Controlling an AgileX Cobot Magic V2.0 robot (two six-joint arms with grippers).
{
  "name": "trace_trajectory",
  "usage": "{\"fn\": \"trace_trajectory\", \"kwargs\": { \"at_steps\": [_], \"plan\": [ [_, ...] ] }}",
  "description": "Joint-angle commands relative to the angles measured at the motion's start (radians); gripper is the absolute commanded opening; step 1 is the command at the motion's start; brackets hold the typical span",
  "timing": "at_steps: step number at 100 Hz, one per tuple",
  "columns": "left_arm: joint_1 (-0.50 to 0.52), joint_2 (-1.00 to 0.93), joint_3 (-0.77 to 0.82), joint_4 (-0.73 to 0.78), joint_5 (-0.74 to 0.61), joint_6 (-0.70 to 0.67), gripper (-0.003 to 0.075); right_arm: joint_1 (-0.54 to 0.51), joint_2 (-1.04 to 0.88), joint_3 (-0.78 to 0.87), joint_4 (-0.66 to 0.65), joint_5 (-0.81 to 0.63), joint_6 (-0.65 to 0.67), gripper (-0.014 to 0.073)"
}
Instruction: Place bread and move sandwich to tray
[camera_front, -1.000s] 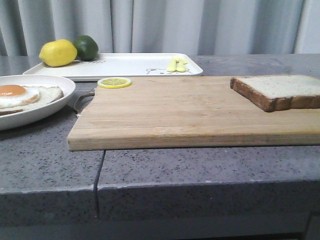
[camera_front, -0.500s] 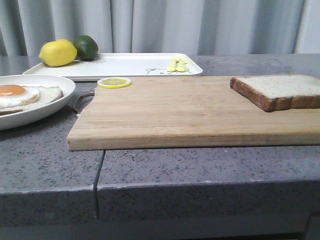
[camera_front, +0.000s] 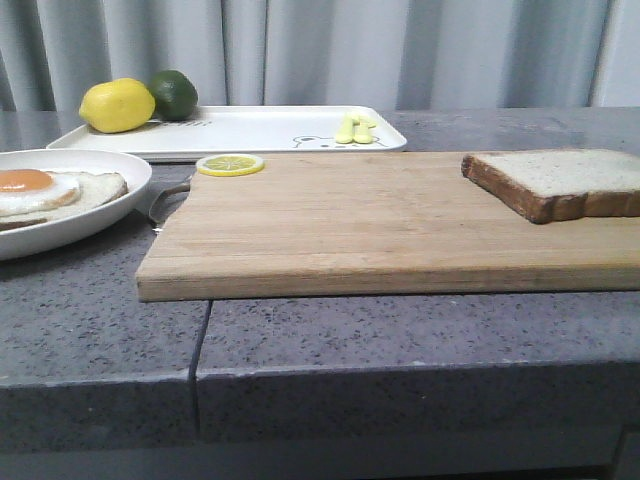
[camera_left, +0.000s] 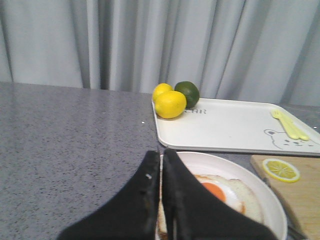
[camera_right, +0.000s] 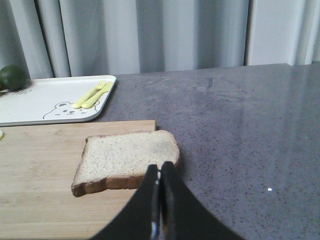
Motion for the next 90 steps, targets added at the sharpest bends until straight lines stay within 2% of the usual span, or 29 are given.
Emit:
{"fn": "trace_trajectory", "kwargs": {
  "at_steps": [1,22,37,79,90],
  "plan": [
    [0.003,0.115,-0.157,-0.066,0.043,-0.007,-0.0020,-0.006,0.086,-0.123,0.015,0.008,-0.003,-0.0070],
    [0.003,0.364,-0.459,-0.097,0.315,0.002,-0.0020,-0.006,0.255,-0.330,0.031,0.111,-0.003,-0.0070],
    [0.003,0.499,-0.594,-0.100,0.413,0.056,-0.0020,-0.006,0.359,-0.439,0.031,0.159,-0.003,-0.0070],
    [0.003,0.691,-0.633,-0.119,0.482,0.081,-0.0016,-0.006,0.532,-0.463,0.051,0.219,-0.003,-0.0064],
    [0.003,0.706,-0.633,-0.153,0.482,0.112,0.0043,-0.006,0.568,-0.463,0.060,0.232,-0.003,0.0024]
  ]
}}
